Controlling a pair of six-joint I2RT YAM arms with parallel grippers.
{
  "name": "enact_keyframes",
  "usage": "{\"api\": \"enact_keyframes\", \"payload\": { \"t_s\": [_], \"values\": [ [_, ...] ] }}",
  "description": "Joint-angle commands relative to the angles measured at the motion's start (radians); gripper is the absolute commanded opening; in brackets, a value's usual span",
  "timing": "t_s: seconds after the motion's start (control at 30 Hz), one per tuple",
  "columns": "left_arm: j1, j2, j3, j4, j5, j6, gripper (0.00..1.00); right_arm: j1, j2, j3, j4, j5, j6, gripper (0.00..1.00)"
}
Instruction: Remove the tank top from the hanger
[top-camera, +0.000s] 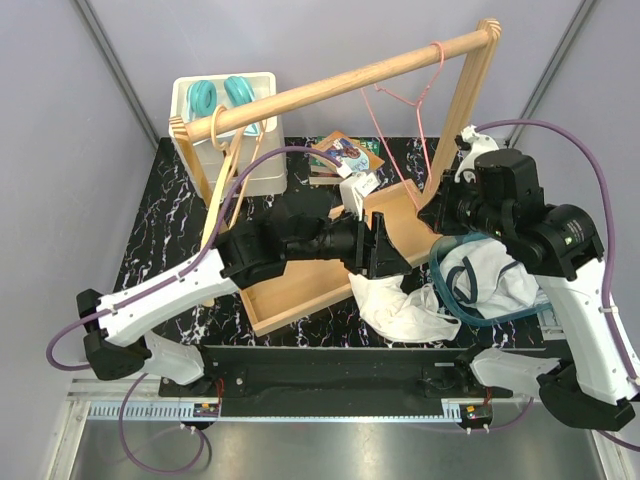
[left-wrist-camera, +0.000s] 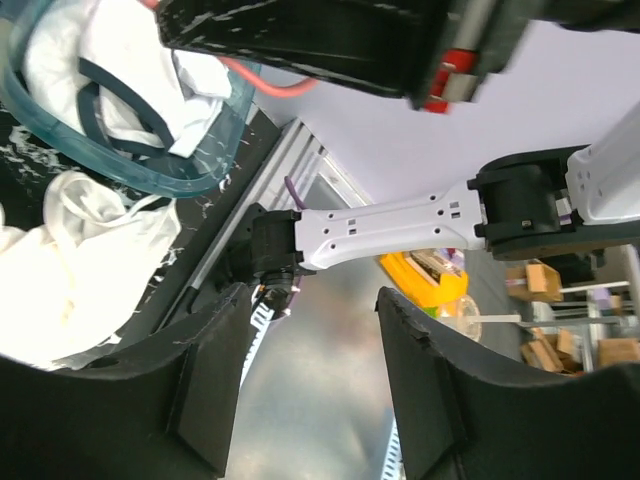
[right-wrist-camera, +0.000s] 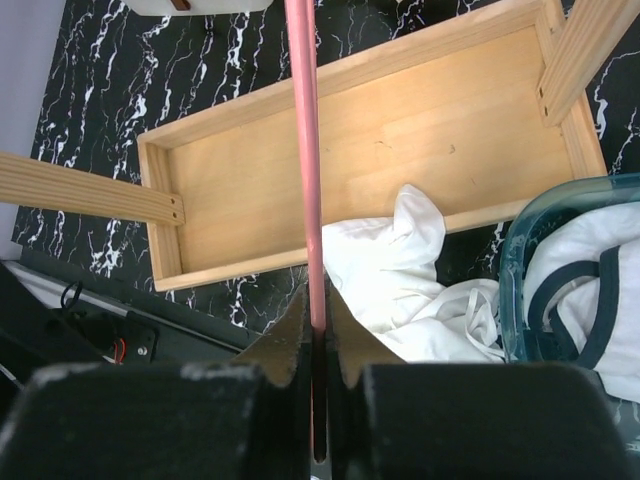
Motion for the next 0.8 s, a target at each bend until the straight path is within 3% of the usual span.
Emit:
{"api": "enact_keyframes", "payload": {
  "t_s": [0.0,0.1,0.13,0.23,0.27,0.37,0.43,0.57,0.77],
  "values": [
    [-0.03,-0.04,0.059,-0.031,-0.111,0.09,0.58,-0.003,-0.071,-0.094,0.058,-0.053,0.063,0.12],
    [-0.049,-0.041,0.094,-0.044,-0.137,0.12,0.58,-0.004,-0.119,-0.16,0.078,-0.087,0.106,0.24],
    [-0.056,-0.041,0.11,-0.045,-0.148,0.128,0.58,-0.003,-0.151,-0.175,0.084,-0.085,0.116,0.38],
    [-0.062,-0.041,0.134,-0.051,-0.162,0.148,0.58,-0.003,-0.206,-0.25,0.084,-0.061,0.169,0.6],
    [-0.067,-0.043,0.141,-0.051,-0.167,0.15,0.58,-0.003,-0.249,-0.27,0.083,-0.037,0.186,0.76],
    [-0.073,-0.05,0.153,-0.053,-0.176,0.156,0.58,-0.003,-0.339,-0.397,0.083,-0.006,0.29,0.93],
    [-0.078,-0.053,0.162,-0.054,-0.18,0.159,0.58,-0.003,-0.405,-0.464,0.087,-0.006,0.339,0.99],
    [-0.085,-0.058,0.182,-0.055,-0.184,0.169,0.59,-0.001,-0.505,-0.707,0.145,-0.053,0.439,1.0],
    [-0.093,-0.072,0.185,-0.055,-0.177,0.159,0.59,-0.003,-0.495,-0.967,0.296,-0.209,0.476,1.0]
  ]
}}
